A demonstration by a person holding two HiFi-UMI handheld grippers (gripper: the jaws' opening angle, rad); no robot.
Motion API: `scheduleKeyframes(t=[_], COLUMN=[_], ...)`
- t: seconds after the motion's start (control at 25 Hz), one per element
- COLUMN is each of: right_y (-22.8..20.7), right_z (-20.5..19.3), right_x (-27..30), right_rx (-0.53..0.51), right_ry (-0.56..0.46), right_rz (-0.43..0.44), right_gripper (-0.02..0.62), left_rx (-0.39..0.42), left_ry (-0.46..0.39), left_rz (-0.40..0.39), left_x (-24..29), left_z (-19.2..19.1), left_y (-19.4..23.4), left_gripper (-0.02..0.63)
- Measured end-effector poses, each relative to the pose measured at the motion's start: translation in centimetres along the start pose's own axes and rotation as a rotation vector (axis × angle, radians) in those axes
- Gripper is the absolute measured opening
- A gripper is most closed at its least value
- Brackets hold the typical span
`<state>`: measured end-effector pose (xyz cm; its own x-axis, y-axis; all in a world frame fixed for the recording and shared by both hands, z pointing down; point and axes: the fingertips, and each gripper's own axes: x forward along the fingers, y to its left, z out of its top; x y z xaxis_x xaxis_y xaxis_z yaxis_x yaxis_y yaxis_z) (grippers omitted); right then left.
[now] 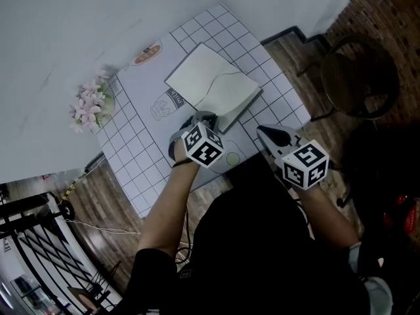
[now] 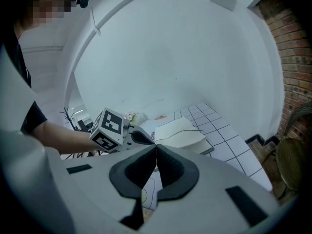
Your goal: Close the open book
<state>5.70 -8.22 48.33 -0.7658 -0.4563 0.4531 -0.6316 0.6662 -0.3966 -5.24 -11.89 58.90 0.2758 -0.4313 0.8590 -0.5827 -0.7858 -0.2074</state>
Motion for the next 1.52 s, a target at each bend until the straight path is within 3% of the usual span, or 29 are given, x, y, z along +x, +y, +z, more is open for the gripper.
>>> scheduleKeyframes(t=[0.32,0.44,0.56,0.88,1.12,1.28,1.52], right_y=[-1.1,-2.4,-3.7,-5.1,-4.9,-4.6,-4.0], right_z=[-0.1,-1.6,-3.1,-3.4,-1.8,-0.6,1.8], right_x=[2.4,6.1,9.6,13.5,14.1,14.4,15.1], right_rx=[-0.041,-0.049,-0.048,-0.051,-0.091,-0.107,-0.129], right_ry=[0.06,0.146,0.219,0.254,0.234,0.225,0.208], right_rz=[0.004,0.027,0.028,0.014,0.007,0.015,0.033], right_gripper=[0.006,0.126,0.137,0.137,0.117,0.115,0.089], left_rx=[-0.009,-0.037,-0.071,-0.217,-0.211,-0.225,-0.22], left_ry=[-0.031,-0.042,-0.059,-0.138,-0.17,-0.191,-0.193], left_rz=[0.067,0.054,0.033,-0.09,-0.091,-0.098,-0.105], left_x=[-0.2,-0.1,-0.1,-0.6,-2.1,-3.2,-4.3], left_z=[0.3,0.4,0.5,0.7,1.1,1.4,2.0], left_y=[3.3,3.6,3.6,2.9,3.0,3.2,3.9], left_gripper=[0.015,0.015,0.015,0.015,0.018,0.112,0.132])
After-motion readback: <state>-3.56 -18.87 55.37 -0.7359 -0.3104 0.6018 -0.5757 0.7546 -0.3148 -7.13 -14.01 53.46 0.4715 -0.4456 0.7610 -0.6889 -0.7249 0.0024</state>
